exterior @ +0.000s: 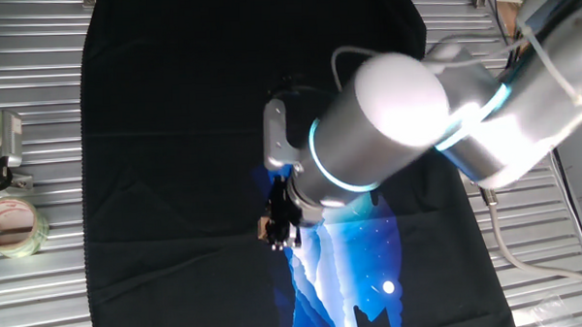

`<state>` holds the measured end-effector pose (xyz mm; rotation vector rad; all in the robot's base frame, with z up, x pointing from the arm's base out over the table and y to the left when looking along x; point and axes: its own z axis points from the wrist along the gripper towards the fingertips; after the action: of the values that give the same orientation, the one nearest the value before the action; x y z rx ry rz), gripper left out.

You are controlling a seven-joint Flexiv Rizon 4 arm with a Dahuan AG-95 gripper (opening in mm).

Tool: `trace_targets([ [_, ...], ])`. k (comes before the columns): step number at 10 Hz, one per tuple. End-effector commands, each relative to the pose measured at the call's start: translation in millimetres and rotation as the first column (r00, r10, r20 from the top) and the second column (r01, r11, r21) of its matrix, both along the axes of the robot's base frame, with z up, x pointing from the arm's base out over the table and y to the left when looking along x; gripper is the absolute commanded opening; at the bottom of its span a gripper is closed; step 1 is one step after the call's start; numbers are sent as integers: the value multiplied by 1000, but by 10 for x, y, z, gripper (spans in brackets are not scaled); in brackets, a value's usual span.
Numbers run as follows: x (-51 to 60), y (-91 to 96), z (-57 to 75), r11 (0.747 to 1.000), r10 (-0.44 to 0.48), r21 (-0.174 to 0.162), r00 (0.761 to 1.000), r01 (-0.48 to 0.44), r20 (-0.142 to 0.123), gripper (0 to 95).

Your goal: Pick up the small block on the left and move it to the right

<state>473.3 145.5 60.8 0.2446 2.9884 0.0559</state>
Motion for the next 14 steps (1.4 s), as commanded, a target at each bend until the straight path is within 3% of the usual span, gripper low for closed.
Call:
trace_targets([
  [1, -20, 114, 9, 1000, 18, 24, 1000, -18, -6, 0],
  [3, -29, 201, 9, 1000, 9, 24, 1000, -9, -6, 0],
  [5, -29, 385, 26, 1000, 20, 16, 1000, -20, -23, 0],
  [8, -83, 538, 13, 996, 88, -1, 996, -88, -30, 0],
  [12, -115, 646, 18, 981, 188, -44, 981, -190, -56, 0],
  [14, -112, 653, 22, 981, 189, -42, 980, -192, -59, 0],
])
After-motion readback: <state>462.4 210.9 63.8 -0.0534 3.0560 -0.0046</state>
